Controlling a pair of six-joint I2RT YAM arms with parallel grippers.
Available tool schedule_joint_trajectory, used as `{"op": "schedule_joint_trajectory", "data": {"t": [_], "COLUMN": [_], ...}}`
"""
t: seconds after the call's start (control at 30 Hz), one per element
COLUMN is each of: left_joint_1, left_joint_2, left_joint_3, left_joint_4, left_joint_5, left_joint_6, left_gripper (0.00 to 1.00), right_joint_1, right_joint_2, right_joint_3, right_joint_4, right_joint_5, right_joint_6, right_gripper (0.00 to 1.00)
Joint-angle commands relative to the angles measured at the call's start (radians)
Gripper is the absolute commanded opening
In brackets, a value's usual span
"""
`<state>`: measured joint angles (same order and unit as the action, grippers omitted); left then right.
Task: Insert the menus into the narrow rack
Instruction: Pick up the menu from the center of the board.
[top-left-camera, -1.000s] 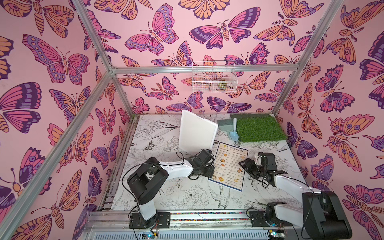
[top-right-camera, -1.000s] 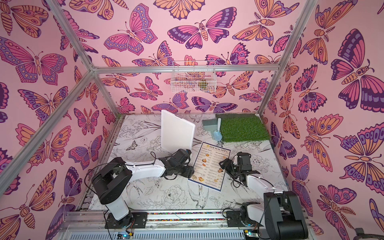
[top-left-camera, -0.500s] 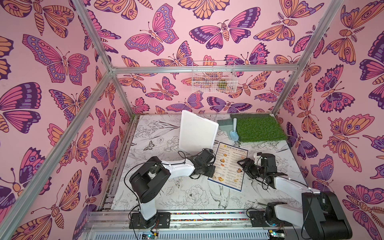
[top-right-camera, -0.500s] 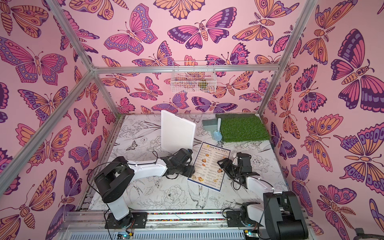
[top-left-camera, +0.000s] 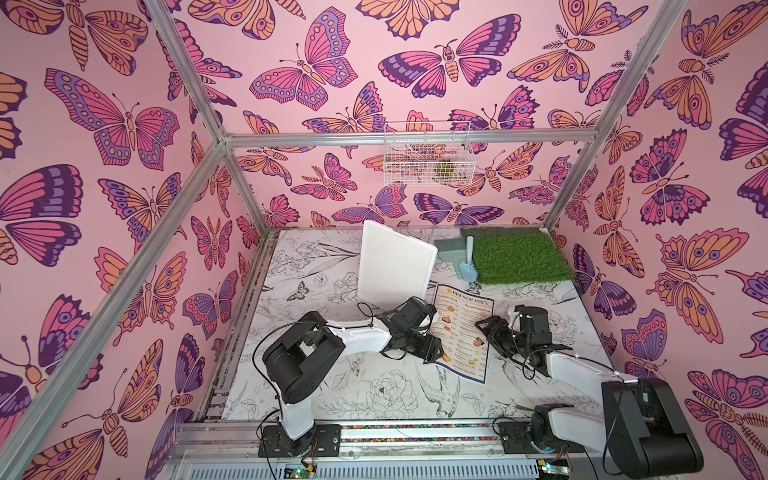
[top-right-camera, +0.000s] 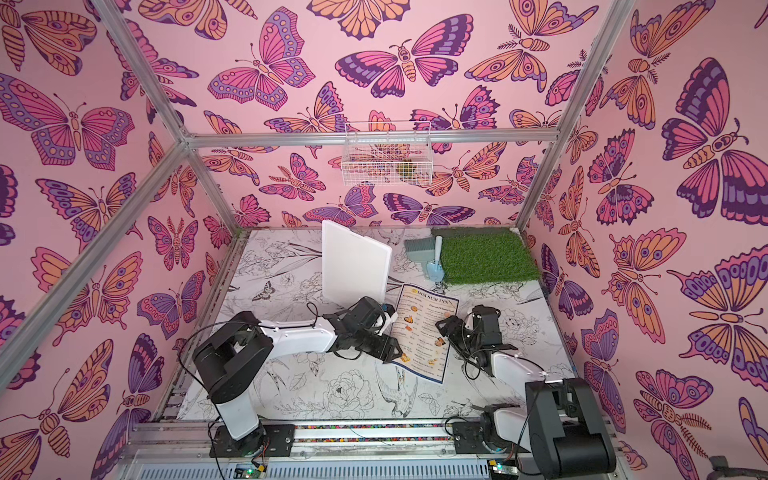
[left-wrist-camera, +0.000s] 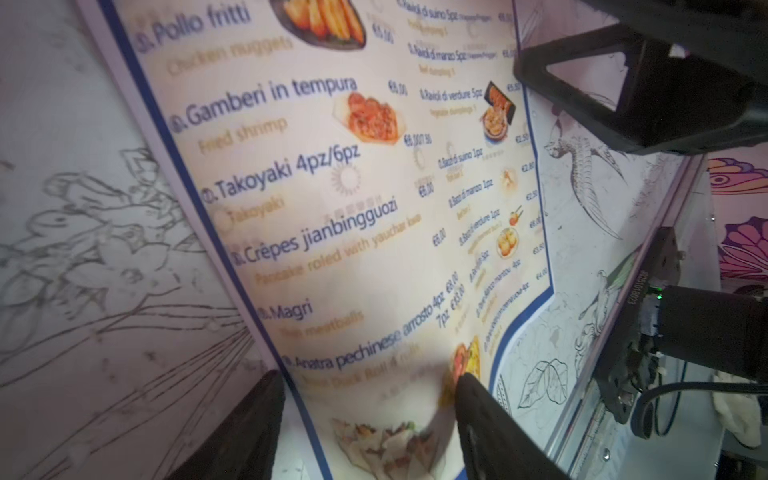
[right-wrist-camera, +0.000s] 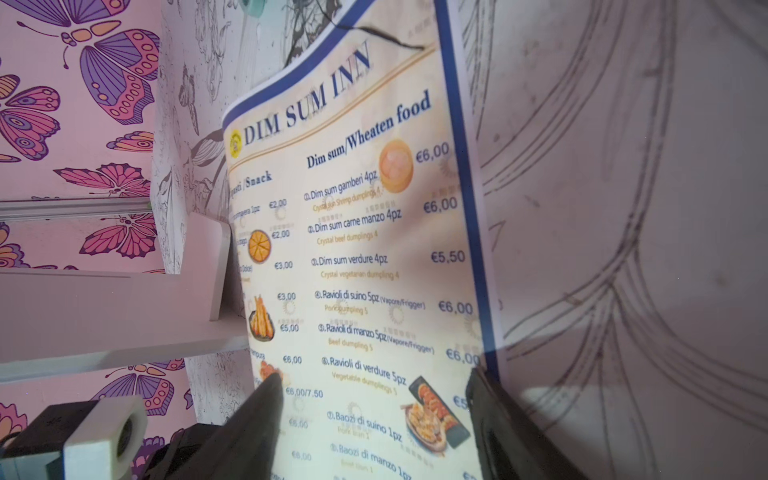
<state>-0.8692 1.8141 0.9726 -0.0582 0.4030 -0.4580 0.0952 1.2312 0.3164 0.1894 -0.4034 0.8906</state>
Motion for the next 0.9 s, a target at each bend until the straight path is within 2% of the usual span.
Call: {"op": "schedule_joint_trajectory", "data": {"t": [0.0,0.37,0.5,0.6,0.87], "left_joint_1": [-0.007,-0.007,-0.006,-0.004,-0.001], "left_joint_2": [0.051,0.056,0.058,0.054,0.033], "left_joint_3": [-0.017,0.040,0.051,0.034,0.055], "left_joint_4": [-0.085,-0.009,0.072,0.201,0.231], "left_joint_5": [0.060,0.229,0.296,0.335,0.298], "left_joint_6": [-0.018,-0.031,-0.067,-0.133,-0.133], "left_gripper": [0.68,0.76,0.77,0.78,0.83], "right_joint_1": [0.012,0.034,0.044,0.047,0.051], "right_joint_2": [0.047,0.108,0.137,0.149,0.149], "right_joint_3": [-0.023,-0.010,0.003,0.009,0.012], "right_joint_4": [-0.080,-0.050,-0.048,-0.045,-0.047], "right_joint_5": [0.062,0.070,0.071,0.072,0.079], "right_joint_6": [0.005,0.022,0.023,0.022,0.022], "right_gripper": [0.73,0.73,0.72,0.72,0.73]}}
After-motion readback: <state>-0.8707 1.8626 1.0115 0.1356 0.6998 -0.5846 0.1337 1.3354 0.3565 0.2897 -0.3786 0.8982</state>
